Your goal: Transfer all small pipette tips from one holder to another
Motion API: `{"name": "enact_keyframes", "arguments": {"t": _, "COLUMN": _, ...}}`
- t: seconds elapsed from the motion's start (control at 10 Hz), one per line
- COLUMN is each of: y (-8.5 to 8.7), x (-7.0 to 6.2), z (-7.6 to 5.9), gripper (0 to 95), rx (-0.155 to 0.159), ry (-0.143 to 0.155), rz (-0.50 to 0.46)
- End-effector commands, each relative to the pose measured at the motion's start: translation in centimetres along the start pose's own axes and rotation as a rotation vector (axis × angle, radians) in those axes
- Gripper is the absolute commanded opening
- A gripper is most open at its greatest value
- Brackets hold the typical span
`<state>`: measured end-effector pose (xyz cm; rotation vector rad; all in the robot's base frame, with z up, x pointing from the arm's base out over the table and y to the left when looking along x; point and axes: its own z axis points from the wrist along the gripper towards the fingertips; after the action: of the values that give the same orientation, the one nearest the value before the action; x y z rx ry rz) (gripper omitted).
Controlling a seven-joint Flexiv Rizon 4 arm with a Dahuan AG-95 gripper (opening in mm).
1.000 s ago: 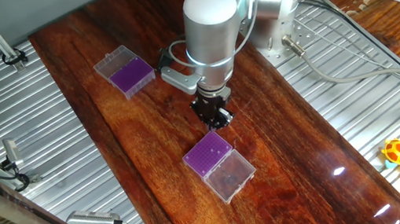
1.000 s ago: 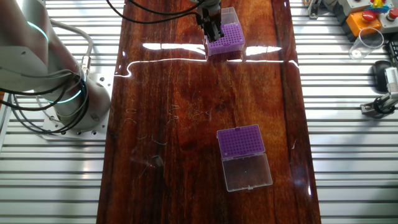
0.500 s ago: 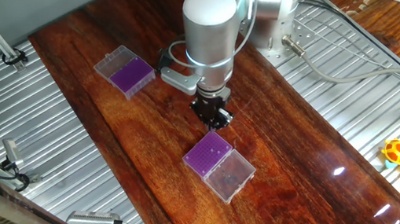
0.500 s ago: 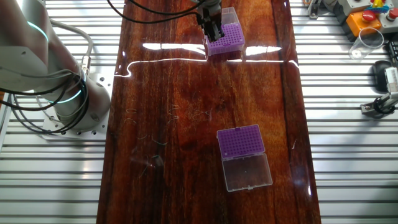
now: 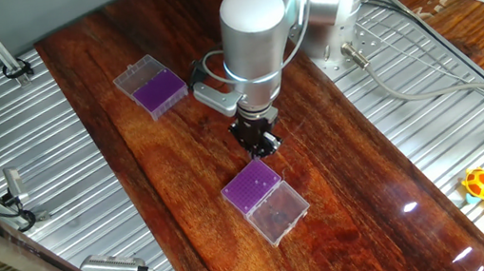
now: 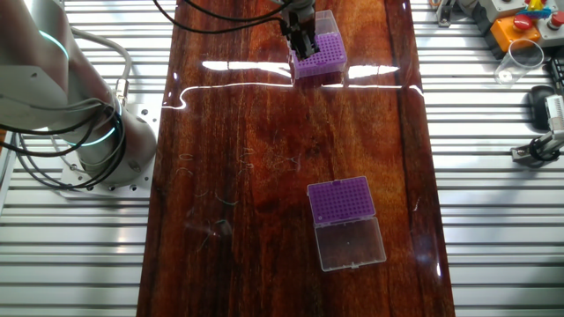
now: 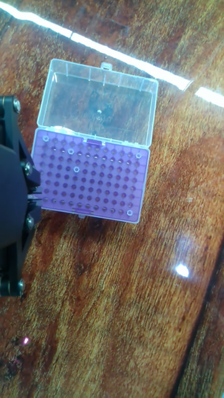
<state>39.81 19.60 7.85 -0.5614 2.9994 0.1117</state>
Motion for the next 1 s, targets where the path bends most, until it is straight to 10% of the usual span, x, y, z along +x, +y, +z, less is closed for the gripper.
{"name": "enact_keyframes", "arguments": {"t": 0.1, "y": -0.05, "x": 0.00, "z": 0.35, "gripper": 0.0, "rx": 0.003, "ry": -0.005, "rz": 0.001}}
{"name": "enact_keyframes", "arguments": {"t": 0.4, "y": -0.04, "x": 0.07, "z": 0.90, "gripper": 0.0, "rx": 0.005, "ry": -0.010, "rz": 0.000}}
{"name": "enact_keyframes", "arguments": {"t": 0.7, "y": -0.04, "x": 0.07, "z": 0.91, "gripper": 38.0, "rx": 0.006, "ry": -0.015, "rz": -0.011}}
{"name": "enact_keyframes", "arguments": {"t": 0.8, "y": -0.04, "x": 0.07, "z": 0.91, "gripper": 19.0, "rx": 0.005, "ry": -0.016, "rz": -0.009}}
{"name": "enact_keyframes", "arguments": {"t": 1.0, "y": -0.44, "x": 0.25, "z": 0.74, "gripper": 19.0, "rx": 0.000, "ry": -0.018, "rz": -0.007}}
